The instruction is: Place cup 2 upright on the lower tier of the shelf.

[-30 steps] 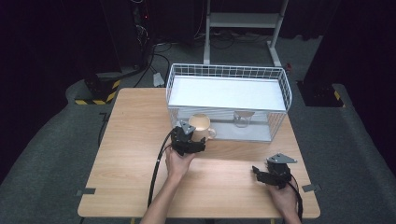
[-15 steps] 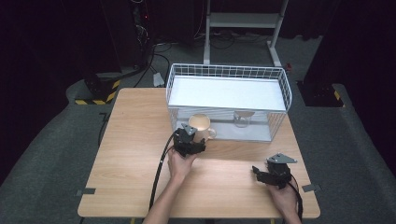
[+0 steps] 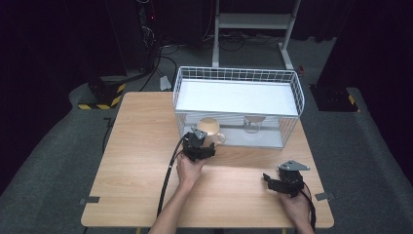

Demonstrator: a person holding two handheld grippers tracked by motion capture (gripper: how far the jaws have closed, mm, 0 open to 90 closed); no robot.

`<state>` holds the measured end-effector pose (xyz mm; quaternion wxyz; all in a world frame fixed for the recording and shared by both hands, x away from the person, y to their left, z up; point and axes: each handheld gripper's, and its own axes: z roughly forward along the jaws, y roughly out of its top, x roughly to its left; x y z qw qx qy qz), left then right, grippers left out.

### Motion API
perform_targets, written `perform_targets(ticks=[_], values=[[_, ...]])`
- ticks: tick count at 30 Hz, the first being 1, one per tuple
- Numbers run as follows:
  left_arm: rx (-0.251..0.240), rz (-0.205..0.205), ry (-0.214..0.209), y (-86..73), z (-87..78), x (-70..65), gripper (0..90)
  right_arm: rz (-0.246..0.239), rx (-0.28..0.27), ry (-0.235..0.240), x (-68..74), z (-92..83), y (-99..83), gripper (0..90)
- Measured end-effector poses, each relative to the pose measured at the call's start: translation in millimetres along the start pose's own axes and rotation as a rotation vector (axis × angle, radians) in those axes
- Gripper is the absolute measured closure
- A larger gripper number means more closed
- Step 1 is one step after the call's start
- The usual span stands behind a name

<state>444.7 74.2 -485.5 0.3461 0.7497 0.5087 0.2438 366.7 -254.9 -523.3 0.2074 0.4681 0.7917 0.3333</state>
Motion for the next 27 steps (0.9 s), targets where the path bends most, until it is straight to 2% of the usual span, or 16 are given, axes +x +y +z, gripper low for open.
perform_targets(ticks=[12,18,22,27], values=[[-0.009,-0.054,-0.016,1.6,7.4,3.7,31.9,0.0,0.0,0.0,0.0,0.0,0.0,28.6],[-0.002,-0.067,-0.016,1.5,11.7,4.4,32.6,0.0,0.0,0.0,0.0,0.0,0.0,28.6],[0.011,-0.052,-0.004,5.6,14.6,4.7,34.4,0.0,0.0,0.0,0.0,-0.1,-0.1,28.6],[0.016,-0.069,-0.008,10.2,18.5,5.5,35.8,0.0,0.0,0.001,0.0,-0.2,-0.2,28.6]])
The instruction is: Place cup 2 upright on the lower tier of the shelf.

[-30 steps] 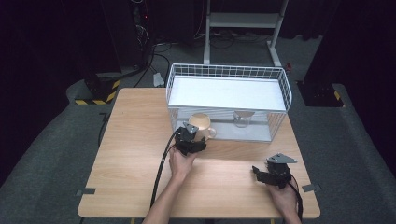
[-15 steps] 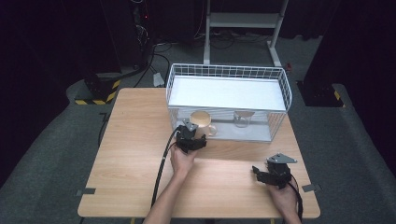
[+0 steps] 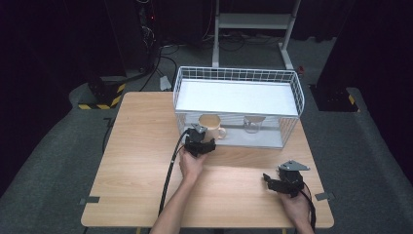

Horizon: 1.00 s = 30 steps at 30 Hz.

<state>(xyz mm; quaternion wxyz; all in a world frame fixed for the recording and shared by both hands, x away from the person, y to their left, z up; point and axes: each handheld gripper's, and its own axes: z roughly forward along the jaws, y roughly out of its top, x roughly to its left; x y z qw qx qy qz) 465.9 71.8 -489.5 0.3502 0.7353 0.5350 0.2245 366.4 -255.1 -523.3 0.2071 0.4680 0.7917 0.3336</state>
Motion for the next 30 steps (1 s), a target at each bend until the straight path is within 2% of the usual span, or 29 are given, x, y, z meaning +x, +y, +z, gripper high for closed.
perform_targets(ticks=[5,7,16,23,28,30], values=[[-0.01,-0.016,-0.003,0.7,4.2,1.1,38.8,0.004,-0.001,0.0,0.3,0.0,0.0,28.5],[-0.003,0.001,0.011,1.7,6.1,0.3,39.0,0.0,0.0,0.0,0.0,-0.1,0.0,28.5],[0.005,0.018,0.037,9.3,10.8,-1.0,42.1,0.001,0.001,0.0,0.1,-0.2,-0.1,28.4],[-0.018,-0.01,0.036,10.5,16.7,-0.8,45.6,0.0,-0.001,-0.001,0.0,-0.2,-0.2,28.4],[-0.007,0.004,0.045,15.2,19.7,-0.4,46.1,0.0,0.0,-0.002,0.0,-0.4,-0.3,28.4],[-0.016,-0.015,0.035,16.9,22.0,-1.5,46.7,0.002,0.0,-0.002,0.2,-0.5,-0.3,28.4]])
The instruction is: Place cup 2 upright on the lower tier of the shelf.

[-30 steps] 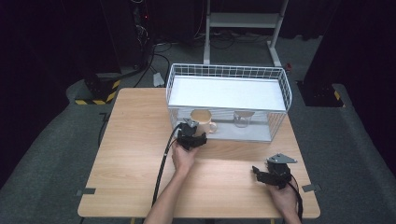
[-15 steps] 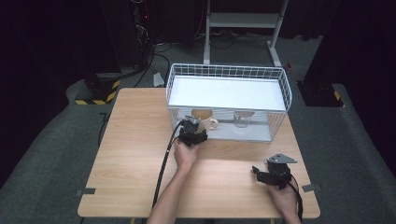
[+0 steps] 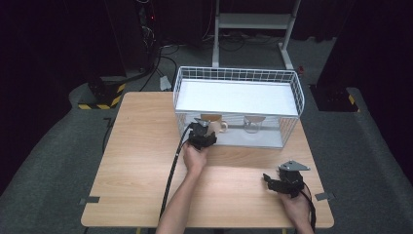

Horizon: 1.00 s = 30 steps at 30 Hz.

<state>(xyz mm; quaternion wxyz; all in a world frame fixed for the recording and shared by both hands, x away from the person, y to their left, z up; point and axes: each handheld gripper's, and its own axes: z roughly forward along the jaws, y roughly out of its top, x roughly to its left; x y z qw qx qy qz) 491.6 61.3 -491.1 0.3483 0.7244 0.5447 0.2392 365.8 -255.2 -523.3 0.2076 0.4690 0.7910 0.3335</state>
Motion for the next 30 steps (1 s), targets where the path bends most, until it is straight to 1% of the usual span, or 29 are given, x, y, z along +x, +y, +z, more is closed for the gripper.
perform_targets(ticks=[1,2,3,4,5,6,7,8,9,10,11,15,17,18,23,26,27,29,30], values=[[0.001,0.016,0.015,1.1,0.5,1.1,47.0,0.003,0.001,0.0,0.3,-0.1,0.0,28.4],[0.004,0.02,0.019,1.9,1.5,1.2,47.5,0.001,0.0,0.0,0.1,0.0,0.0,28.4],[0.001,0.017,0.023,2.6,2.6,0.9,47.5,0.001,0.0,0.0,0.1,0.0,0.0,28.4],[-0.004,0.008,0.009,2.9,3.7,0.9,47.9,0.0,0.0,-0.001,0.0,0.0,0.0,28.4],[-0.007,-0.001,0.005,3.2,4.3,1.4,48.6,0.0,0.0,0.0,0.0,0.0,0.0,28.4],[0.002,-0.01,0.019,4.0,5.5,1.7,49.1,0.004,0.001,0.0,0.3,-0.1,-0.1,28.4],[0.002,-0.01,0.019,4.0,5.5,1.7,49.1,0.004,0.001,0.0,0.3,-0.1,-0.1,28.4],[0.006,-0.004,0.03,4.6,5.7,1.2,49.1,0.004,0.001,0.0,0.3,-0.1,-0.1,28.4],[0.002,-0.019,0.022,5.3,7.2,0.2,49.2,0.004,0.001,-0.001,0.3,-0.1,-0.1,28.4],[0.003,-0.019,0.018,5.7,7.5,0.0,49.6,0.004,0.001,-0.001,0.3,-0.1,-0.1,28.4],[0.002,0.013,0.03,6.9,7.5,1.8,49.8,0.003,0.001,-0.001,0.4,-0.1,-0.1,28.4],[0.003,0.023,0.031,8.8,10.1,1.9,50.7,0.003,0.001,-0.001,0.4,-0.2,-0.1,28.4],[-0.001,0.031,0.042,8.9,11.6,1.1,51.4,0.003,0.001,-0.001,0.4,-0.2,-0.1,28.4],[0.002,0.028,0.048,9.3,12.9,0.6,51.7,0.003,0.001,-0.001,0.4,-0.1,-0.1,28.5],[-0.001,0.025,0.036,11.4,15.2,0.6,51.7,0.001,0.0,-0.002,0.2,-0.1,-0.1,28.5],[0.005,0.018,0.037,11.0,14.3,0.9,48.0,0.001,-0.001,-0.002,0.3,-0.1,-0.1,28.5],[0.007,0.017,0.033,10.9,13.7,1.3,46.1,0.001,-0.001,-0.002,0.3,-0.1,-0.1,28.5],[0.006,0.027,0.015,11.1,10.9,2.4,42.2,0.001,-0.001,-0.002,0.3,-0.1,-0.1,28.5],[0.002,0.018,0.027,11.0,9.1,1.7,41.6,0.002,-0.001,-0.002,0.3,-0.1,-0.1,28.5]])
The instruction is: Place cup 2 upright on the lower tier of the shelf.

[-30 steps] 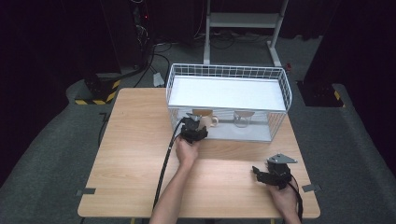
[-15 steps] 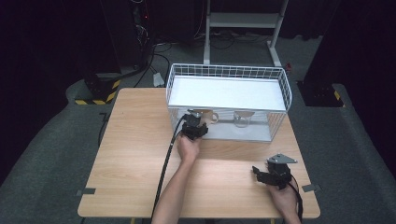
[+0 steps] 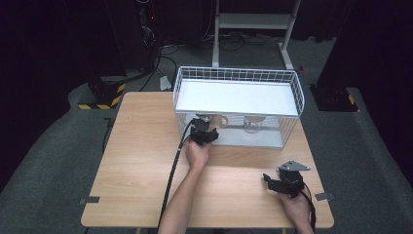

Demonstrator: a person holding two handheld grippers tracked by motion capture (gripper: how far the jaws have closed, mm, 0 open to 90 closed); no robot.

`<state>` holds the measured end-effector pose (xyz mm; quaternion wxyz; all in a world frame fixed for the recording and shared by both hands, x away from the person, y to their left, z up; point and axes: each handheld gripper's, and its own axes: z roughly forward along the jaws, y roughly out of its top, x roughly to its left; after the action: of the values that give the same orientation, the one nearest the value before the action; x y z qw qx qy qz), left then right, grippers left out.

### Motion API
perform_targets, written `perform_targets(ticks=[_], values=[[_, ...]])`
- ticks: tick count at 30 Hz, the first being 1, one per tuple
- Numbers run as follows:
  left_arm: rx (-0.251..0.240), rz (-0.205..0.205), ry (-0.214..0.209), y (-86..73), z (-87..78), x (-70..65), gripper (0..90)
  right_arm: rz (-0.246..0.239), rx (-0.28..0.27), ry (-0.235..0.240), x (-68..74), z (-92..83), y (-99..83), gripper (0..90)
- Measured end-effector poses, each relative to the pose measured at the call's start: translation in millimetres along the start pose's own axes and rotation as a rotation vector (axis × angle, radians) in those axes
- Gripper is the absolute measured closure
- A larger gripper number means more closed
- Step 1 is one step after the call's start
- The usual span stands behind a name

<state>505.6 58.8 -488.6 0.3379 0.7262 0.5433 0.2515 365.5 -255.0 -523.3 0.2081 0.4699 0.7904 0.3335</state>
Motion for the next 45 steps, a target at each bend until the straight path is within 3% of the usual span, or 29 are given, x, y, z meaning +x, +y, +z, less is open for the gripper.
perform_targets(ticks=[3,7,9,10,12,16,23,28,31,45], values=[[0.004,-0.012,-0.017,0.6,-5.3,-0.5,38.5,0.0,0.0,0.0,0.0,0.0,0.0,28.5],[-0.009,0.012,-0.047,0.8,-12.2,1.3,35.9,0.001,0.0,0.0,0.0,0.0,0.0,28.5],[-0.003,0.012,-0.041,-0.4,-15.3,1.6,34.6,0.0,0.0,0.0,0.0,0.0,0.0,28.5],[-0.004,-0.016,-0.022,-1.9,-16.7,-0.5,34.3,0.0,0.0,0.0,0.0,0.0,0.0,28.5],[-0.004,-0.015,-0.069,-4.3,-17.2,0.8,34.4,0.001,0.0,0.0,0.0,0.0,0.0,28.5],[0.009,0.01,-0.09,-8.4,-19.9,-1.0,33.9,0.001,0.0,0.0,0.0,0.0,0.0,28.4],[-0.013,0.052,-0.085,-10.3,-31.0,-3.6,33.0,0.003,0.0,0.0,0.2,0.0,0.0,28.5],[-0.026,0.038,-0.115,-11.0,-38.5,-5.5,32.4,0.0,0.0,0.0,0.0,0.0,0.0,28.4],[-0.03,0.056,-0.116,-11.0,-41.8,-4.3,32.2,0.0,0.0,0.0,0.0,0.0,0.0,28.5],[-0.061,0.056,-0.163,-15.0,-58.2,-3.3,30.8,0.003,0.0,0.0,0.2,0.0,0.0,28.4]])
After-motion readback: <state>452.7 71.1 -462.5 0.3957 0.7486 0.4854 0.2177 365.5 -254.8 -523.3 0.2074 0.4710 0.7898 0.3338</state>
